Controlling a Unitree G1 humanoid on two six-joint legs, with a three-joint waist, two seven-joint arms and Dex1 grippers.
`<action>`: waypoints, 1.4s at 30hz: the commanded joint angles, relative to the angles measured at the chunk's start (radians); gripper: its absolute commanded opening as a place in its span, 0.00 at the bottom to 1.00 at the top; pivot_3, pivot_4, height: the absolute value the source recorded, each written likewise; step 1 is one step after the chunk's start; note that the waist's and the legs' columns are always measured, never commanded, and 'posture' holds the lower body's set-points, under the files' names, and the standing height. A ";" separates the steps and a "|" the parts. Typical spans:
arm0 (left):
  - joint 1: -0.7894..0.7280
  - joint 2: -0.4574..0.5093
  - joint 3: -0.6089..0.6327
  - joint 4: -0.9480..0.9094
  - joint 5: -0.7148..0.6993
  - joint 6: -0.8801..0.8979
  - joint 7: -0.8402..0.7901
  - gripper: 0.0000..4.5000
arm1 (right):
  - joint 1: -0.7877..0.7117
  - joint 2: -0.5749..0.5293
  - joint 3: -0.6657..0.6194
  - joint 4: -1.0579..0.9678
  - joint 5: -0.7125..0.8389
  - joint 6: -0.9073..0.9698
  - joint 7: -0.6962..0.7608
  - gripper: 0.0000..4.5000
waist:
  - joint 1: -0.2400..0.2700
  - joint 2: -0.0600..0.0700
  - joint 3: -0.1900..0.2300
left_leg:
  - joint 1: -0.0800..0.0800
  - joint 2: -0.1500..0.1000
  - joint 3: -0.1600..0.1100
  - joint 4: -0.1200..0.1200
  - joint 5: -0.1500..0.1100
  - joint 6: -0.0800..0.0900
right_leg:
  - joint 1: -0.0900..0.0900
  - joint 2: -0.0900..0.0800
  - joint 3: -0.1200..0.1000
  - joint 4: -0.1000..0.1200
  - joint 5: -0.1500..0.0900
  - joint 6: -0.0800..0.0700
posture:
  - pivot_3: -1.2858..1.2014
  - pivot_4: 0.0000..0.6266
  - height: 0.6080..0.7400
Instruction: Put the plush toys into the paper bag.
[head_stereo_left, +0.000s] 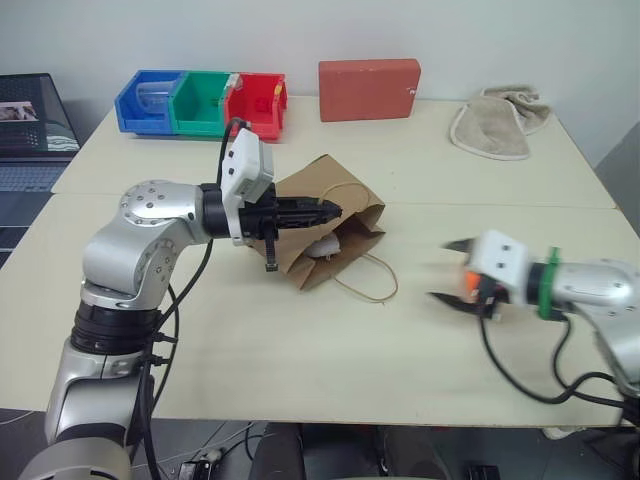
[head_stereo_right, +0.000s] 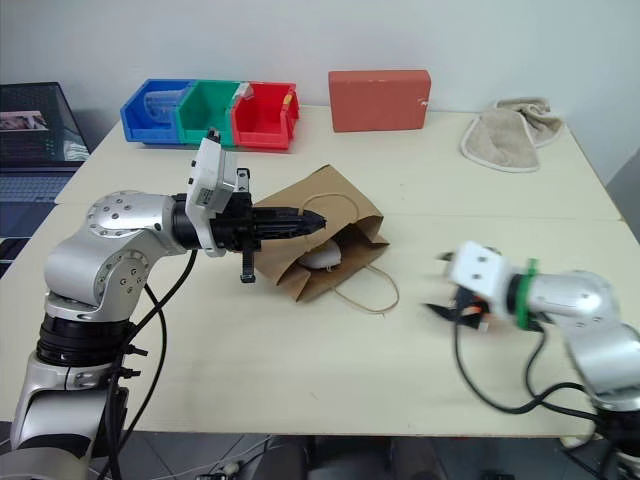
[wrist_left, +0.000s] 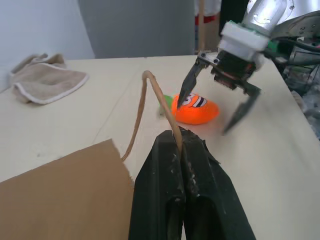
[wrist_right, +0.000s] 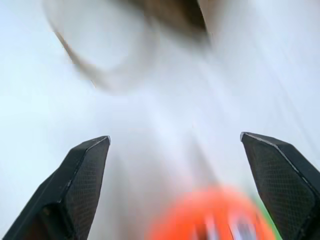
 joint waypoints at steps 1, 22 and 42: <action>-0.050 0.024 0.053 0.006 -0.040 0.016 -0.008 0.00 | 0.055 -0.049 -0.027 0.021 -0.064 -0.077 -0.022 0.97 | -0.007 0.000 0.000 | 0.000 0.001 0.000 0.000 0.000 0.000 | 0.000 0.001 0.000 0.000 0.000 0.000 | 0.52 0.24 1.00; -0.046 0.050 0.082 0.023 -0.065 0.033 -0.002 0.00 | -0.062 0.044 0.016 0.144 -0.085 -0.179 -0.102 0.00 | -0.017 0.000 0.000 | 0.001 0.001 0.002 0.001 0.000 0.000 | 0.000 0.001 0.002 0.000 0.000 0.001 | 0.52 0.24 1.00; -0.096 0.069 0.092 0.049 -0.098 0.055 -0.041 0.00 | -0.616 0.450 0.481 0.231 -0.136 -0.134 -0.177 0.00 | -0.017 0.000 0.000 | -0.001 0.001 0.000 0.001 0.000 0.000 | -0.001 0.001 -0.001 0.001 0.000 0.000 | 0.52 0.24 1.00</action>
